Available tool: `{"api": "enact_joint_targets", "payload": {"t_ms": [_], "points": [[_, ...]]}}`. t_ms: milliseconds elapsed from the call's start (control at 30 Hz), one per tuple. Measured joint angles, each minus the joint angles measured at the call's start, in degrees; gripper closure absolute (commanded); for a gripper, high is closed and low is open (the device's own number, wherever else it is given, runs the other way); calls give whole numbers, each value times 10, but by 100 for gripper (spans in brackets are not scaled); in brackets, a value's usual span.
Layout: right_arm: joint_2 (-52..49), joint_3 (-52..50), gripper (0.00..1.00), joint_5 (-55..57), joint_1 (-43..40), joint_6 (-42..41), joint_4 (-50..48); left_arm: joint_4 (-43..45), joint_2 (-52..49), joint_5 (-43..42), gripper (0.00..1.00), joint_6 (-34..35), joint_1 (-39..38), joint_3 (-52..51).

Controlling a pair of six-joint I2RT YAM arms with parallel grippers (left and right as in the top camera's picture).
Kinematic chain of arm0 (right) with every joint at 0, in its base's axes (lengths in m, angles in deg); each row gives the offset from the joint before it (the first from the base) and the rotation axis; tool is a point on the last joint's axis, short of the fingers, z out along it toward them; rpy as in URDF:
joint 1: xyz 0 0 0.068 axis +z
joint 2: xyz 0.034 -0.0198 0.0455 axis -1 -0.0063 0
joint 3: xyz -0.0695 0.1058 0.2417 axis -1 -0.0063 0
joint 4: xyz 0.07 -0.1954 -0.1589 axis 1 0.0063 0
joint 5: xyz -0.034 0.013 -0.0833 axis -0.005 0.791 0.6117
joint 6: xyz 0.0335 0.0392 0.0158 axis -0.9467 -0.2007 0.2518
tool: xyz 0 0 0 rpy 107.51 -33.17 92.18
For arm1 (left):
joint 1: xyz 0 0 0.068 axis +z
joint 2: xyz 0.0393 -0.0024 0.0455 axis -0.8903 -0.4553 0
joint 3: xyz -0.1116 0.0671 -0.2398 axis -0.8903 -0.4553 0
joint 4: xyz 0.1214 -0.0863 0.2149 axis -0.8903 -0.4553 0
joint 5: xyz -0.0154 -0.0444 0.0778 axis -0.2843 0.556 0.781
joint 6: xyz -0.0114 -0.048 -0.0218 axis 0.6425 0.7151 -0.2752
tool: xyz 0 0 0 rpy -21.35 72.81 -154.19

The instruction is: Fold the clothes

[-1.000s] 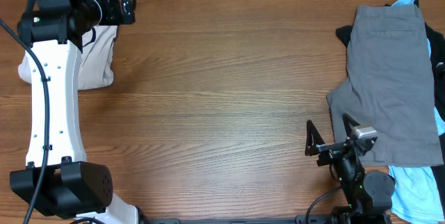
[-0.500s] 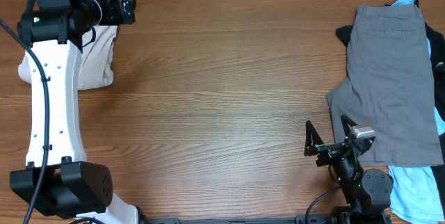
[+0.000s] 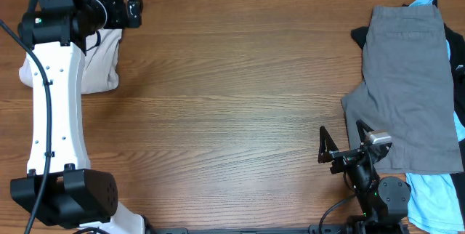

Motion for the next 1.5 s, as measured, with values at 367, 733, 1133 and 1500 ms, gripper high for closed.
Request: {"api": "enact_joint_targets", "payload": {"t_ms": [367,733,1133,1500], "points": [[0,0,0,0,0,0,0,-24,201,0,0,0,-15,-8],[0,0,0,0,0,0,0,-130,387,27,0,0,-15,-3],[0,-1,0,0,0,0,0,179,607,16,0,75,-15,-433],[0,-2,0,0,0,0,0,498,835,-21,0,145,-30,-884]]}}
